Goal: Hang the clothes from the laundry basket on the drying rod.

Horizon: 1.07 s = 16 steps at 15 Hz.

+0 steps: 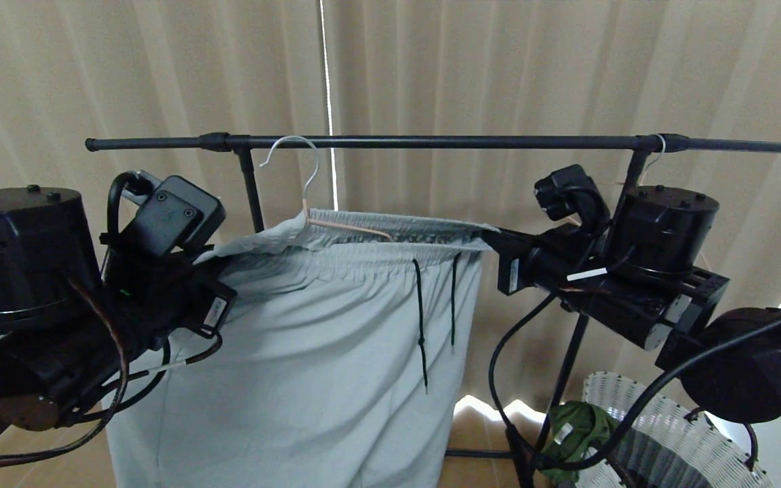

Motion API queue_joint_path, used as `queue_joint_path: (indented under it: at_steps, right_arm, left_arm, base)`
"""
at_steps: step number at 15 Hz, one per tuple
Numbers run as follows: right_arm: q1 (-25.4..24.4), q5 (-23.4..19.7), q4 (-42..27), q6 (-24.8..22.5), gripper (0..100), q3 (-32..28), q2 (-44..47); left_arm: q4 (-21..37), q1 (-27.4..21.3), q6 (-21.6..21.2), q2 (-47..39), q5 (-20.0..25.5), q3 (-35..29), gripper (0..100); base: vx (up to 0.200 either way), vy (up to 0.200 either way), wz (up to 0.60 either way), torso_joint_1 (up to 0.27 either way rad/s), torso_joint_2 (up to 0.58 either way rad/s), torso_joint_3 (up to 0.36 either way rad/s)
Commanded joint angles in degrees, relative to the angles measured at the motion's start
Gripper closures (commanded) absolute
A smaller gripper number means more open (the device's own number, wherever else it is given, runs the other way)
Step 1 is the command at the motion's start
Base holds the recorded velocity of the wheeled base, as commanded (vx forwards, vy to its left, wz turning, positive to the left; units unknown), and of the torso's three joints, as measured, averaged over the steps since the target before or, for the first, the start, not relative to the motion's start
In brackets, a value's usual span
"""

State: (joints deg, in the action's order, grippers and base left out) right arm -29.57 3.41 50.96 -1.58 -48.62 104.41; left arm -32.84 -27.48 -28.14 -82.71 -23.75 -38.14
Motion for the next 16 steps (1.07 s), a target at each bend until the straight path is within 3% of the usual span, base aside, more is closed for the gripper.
queue_joint_path:
  at_steps: [1,3,7,8,11,16]
  right_arm:
    - [-3.65,-0.16,0.11,-0.26,100,1.42,-1.40]
    - [-6.29,-0.16,0.02,-0.70,100,3.26,-2.02]
    - [-7.08,-0.25,0.11,-4.13,100,7.83,-4.22]
    - [-7.08,-0.16,0.46,-4.13,0,8.45,-4.30]
    - [-6.64,-0.07,0.81,-5.80,0,9.24,-5.10]
    - [-4.09,-0.78,0.90,-12.21,0,12.23,-8.61]
  left_arm:
    - [-0.12,-1.35,1.86,-1.66,-0.69,-0.18,100]
    - [-0.03,-2.93,5.99,-2.80,-1.04,-1.85,100]
    - [-0.12,-3.11,7.04,-3.60,-0.86,-3.08,100]
    - [-0.12,-3.20,7.13,-3.42,-0.60,-2.99,100]
    - [-0.21,-3.20,6.69,-3.24,0.10,-2.64,100]
    - [-2.67,-4.16,5.55,-3.51,6.61,-1.41,100]
  base:
    - [0.000,0.000,0.00,0.000,0.00,0.000]
    - [0.000,0.000,0.00,0.000,0.00,0.000]
    - [0.000,0.000,0.00,0.000,0.00,0.000]
    - [0.000,0.000,0.00,0.000,0.00,0.000]
    - [0.000,0.000,0.00,0.000,0.00,0.000]
    - [0.000,0.000,0.00,0.000,0.00,0.000]
